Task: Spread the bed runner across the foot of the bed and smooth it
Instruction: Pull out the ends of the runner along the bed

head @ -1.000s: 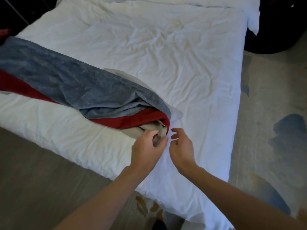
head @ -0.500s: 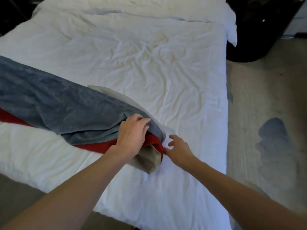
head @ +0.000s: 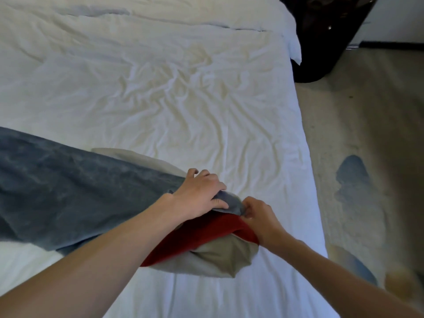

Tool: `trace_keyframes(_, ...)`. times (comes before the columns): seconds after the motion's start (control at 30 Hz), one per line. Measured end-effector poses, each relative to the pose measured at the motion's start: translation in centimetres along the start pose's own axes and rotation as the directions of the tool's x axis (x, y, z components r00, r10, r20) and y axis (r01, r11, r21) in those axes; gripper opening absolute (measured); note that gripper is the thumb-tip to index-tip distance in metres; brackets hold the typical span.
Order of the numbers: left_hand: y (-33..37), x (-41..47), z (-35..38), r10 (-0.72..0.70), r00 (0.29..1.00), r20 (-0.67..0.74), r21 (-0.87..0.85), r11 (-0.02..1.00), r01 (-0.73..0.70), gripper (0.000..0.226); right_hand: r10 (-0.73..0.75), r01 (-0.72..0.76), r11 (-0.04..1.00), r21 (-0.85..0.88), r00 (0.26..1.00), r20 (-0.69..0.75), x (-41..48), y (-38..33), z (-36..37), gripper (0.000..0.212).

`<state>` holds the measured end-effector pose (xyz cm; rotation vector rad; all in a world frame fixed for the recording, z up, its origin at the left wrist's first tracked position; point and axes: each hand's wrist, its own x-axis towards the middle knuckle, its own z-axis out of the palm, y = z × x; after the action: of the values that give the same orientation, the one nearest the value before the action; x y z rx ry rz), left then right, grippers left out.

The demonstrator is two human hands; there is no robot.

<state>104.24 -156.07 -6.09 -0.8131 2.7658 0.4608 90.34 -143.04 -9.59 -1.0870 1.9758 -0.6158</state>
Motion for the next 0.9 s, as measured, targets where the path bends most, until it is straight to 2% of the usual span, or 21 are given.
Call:
trace_keyframes(0.1, -0.2, 1.4, -1.0, -0.009, 0.999, -0.038, -0.023, 1.000, 0.008, 0.037, -0.031, 0.033, 0.999, 0.023, 0.996, -0.081, 1.4, -1.3, -1.7, 0.009)
trace_keyframes(0.2, -0.3, 2.9, -2.4, -0.033, 0.985, -0.169, -0.032, 0.999, 0.028, 0.025, -0.083, 0.084, 0.996, 0.002, 0.986, -0.143, 3.2, -2.8, -3.5, 0.008)
trace_keyframes(0.3, -0.9, 3.9, -4.1, -0.087, 0.944, -0.318, -0.047, 0.996, 0.076, 0.025, -0.155, 0.148, 0.988, -0.051, 0.966, -0.208, 5.3, -4.6, -5.7, 0.010)
trace_keyframes(0.43, -1.5, 5.5, -7.0, -0.135, 0.861, -0.491, -0.119, 0.989, 0.087, 0.027, -0.324, 0.247, 0.927, -0.281, 0.906, -0.271, 8.2, -8.1, -9.2, 0.017)
trace_keyframes(0.53, -2.1, 7.3, -8.8, -0.179, 0.819, -0.546, -0.154, 0.982, 0.112, 0.028, -0.442, 0.273, 0.852, -0.448, 0.832, -0.335, 10.1, -10.5, -11.2, 0.016)
trace_keyframes(0.6, -2.7, 8.4, -9.4, -0.188, 0.819, -0.543, -0.139, 0.981, 0.134, 0.028, -0.462, 0.273, 0.837, -0.475, 0.817, -0.346, 11.3, -11.2, -11.6, 0.015)
trace_keyframes(0.7, -3.7, 9.7, -9.1, -0.187, 0.889, -0.417, -0.114, 0.982, 0.153, 0.027, -0.362, 0.235, 0.892, -0.385, 0.882, -0.301, 12.6, -10.4, -10.8, 0.018)
trace_keyframes(0.8, -4.5, 10.0, -7.9, -0.183, 0.951, -0.251, -0.140, 0.979, 0.151, 0.029, -0.256, 0.194, 0.938, -0.287, 0.946, -0.197, 13.4, -7.7, -9.2, 0.027)
trace_keyframes(0.9, -4.9, 10.0, -6.7, -0.178, 0.954, -0.243, -0.167, 0.976, 0.139, 0.026, -0.154, 0.129, 0.980, -0.155, 0.975, -0.162, 14.2, -4.9, -8.2, 0.043)
